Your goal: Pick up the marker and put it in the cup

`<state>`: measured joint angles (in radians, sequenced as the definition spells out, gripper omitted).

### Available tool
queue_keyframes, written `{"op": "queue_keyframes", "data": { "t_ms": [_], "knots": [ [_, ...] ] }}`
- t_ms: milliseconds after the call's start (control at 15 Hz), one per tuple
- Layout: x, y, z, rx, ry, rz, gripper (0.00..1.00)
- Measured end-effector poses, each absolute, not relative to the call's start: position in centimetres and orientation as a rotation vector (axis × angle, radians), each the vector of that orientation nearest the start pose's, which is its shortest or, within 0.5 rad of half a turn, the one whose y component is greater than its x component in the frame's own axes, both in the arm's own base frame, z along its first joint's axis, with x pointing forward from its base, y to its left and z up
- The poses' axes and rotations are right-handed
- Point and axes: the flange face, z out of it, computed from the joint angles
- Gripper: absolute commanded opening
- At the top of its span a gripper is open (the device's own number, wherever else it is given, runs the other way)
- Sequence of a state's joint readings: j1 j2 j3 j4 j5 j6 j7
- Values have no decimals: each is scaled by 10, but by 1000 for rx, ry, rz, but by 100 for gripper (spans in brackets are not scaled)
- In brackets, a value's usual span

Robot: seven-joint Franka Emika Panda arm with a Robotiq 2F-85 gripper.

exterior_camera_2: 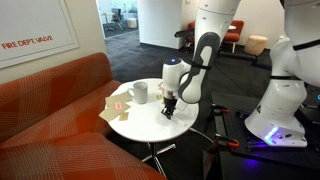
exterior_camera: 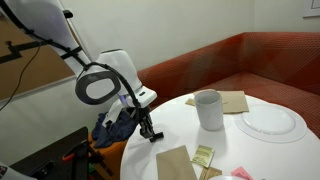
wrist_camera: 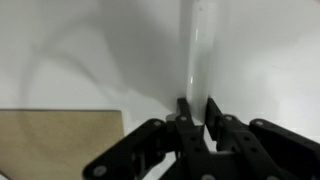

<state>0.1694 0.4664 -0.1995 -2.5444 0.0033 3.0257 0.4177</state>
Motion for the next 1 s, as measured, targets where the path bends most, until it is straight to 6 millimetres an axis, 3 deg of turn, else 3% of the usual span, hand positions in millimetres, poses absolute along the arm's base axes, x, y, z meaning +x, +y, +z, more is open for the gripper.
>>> {"op": "queue_keyframes", "data": {
  "t_ms": [400,1000],
  "knots": [
    [448,-24,122,-3138,678,-116,5],
    [467,-23,204,-3167,488,-96,5]
  ]
}}
